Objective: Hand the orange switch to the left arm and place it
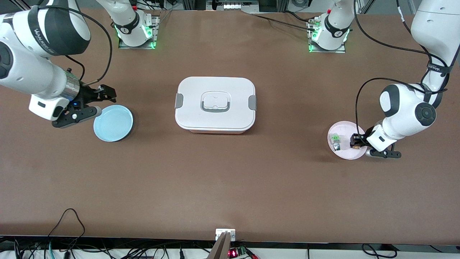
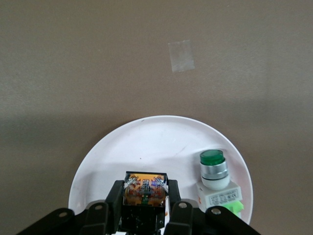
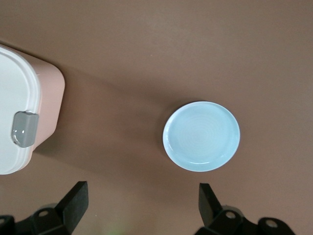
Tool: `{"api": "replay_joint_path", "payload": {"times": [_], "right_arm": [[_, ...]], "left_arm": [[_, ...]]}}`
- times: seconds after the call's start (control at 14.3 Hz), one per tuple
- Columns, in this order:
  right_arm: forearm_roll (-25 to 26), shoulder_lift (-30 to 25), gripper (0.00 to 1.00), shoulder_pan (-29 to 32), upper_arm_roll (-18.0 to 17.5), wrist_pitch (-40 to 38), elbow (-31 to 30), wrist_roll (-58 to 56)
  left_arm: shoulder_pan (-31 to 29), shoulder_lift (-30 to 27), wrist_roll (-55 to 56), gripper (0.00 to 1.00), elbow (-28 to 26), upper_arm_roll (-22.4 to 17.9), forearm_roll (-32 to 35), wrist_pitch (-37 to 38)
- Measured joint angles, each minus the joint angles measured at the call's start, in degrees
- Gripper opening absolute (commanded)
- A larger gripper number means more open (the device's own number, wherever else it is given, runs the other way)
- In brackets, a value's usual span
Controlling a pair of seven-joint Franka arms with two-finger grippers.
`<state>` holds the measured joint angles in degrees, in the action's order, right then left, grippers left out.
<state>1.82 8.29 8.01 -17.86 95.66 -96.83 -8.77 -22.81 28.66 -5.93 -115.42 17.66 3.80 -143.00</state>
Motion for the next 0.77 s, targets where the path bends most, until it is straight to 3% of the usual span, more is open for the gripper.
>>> {"api": "replay_joint_path", "payload": {"times": [0.14, 0.21, 0.28, 0.42, 0.77], "right_arm": [[0.1, -1.8, 1.00, -1.1, 2.0, -1.4, 0.1, 2.5], [0.1, -3.0, 1.00, -3.7, 4.9, -2.1, 0.1, 4.7], [0.1, -4.4, 1.00, -7.6, 8.9, -2.5, 0.2, 6.8], [0.2, -6.9, 1.00, -12.5, 13.5, -3.0, 0.2, 10.4], [0.3, -11.1, 1.00, -14.7, 16.9, -4.1, 0.1, 15.1]], "left_arm": [[0.0, 1.4, -0.1, 0.05, 0.0, -0.5, 0.0, -1.3], [0.0, 1.8, -0.1, 0.60, 0.0, -0.7, 0.0, -1.6], [0.0, 2.0, -0.2, 1.00, 0.0, -0.8, 0.0, -1.7], [0.0, 1.8, -0.2, 1.00, 0.3, -0.8, 0.0, -1.9], [0.2, -3.6, -0.2, 1.00, -2.9, -0.8, 0.0, -0.2]]}}
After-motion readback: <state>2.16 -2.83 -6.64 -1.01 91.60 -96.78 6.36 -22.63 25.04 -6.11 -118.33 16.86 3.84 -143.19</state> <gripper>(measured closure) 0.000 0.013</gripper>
